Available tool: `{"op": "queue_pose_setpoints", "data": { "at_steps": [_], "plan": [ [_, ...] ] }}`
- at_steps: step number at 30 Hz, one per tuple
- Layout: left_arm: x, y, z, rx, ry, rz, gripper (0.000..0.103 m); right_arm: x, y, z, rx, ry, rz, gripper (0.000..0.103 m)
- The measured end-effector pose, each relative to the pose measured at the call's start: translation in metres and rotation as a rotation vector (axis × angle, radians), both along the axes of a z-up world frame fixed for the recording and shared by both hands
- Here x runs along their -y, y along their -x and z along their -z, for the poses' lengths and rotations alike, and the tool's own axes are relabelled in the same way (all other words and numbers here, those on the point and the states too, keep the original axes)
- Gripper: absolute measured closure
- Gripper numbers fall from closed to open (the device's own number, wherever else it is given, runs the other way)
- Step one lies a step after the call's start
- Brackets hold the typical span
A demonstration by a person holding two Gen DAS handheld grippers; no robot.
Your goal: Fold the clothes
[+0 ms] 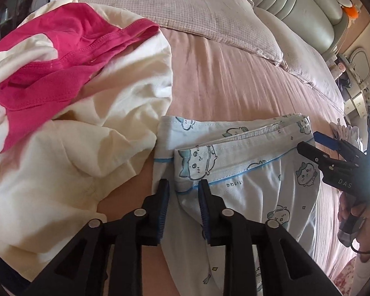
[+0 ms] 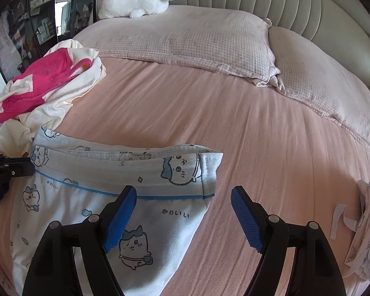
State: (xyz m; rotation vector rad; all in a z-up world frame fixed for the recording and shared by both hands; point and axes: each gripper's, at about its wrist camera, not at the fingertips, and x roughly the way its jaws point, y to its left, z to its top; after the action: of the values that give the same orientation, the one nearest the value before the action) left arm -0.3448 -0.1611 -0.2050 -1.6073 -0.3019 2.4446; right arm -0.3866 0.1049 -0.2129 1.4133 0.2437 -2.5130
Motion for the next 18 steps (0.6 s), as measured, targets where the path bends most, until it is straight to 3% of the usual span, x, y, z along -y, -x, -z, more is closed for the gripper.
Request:
{"op": "queue_pose_setpoints", "data": {
  "at_steps": [3, 6, 7, 8, 9, 13, 18],
  "plan": [
    [-0.01, 0.0, -0.005, -0.02, 0.001, 0.027, 0.048, -0.005, 0.004, 0.008, 0.054, 0.026, 0.017, 0.024],
    [-0.018, 0.0, -0.005, -0.044, 0.035, 0.057, 0.048, -0.007, 0.002, 0.014, 0.06, 0.018, 0.01, 0.024],
    [-0.019, 0.001, -0.006, -0.052, 0.045, 0.069, 0.054, -0.007, 0.002, 0.016, 0.06, 0.019, 0.005, 0.024],
    [-0.018, 0.001, -0.008, -0.061, 0.045, 0.07, 0.088, -0.006, 0.003, 0.017, 0.062, 0.021, 0.002, 0.024],
    [-0.016, 0.002, -0.01, -0.069, 0.038, 0.067, 0.099, -0.006, 0.003, 0.018, 0.063, 0.022, -0.001, 0.024],
    [-0.009, 0.003, -0.013, -0.081, -0.013, 0.066, 0.099, -0.001, 0.006, 0.017, 0.056, 0.029, -0.006, 0.024],
    [-0.015, -0.009, -0.041, -0.175, 0.086, 0.081, 0.099, 0.007, 0.007, 0.011, 0.019, -0.006, -0.014, 0.024]
  ]
}}
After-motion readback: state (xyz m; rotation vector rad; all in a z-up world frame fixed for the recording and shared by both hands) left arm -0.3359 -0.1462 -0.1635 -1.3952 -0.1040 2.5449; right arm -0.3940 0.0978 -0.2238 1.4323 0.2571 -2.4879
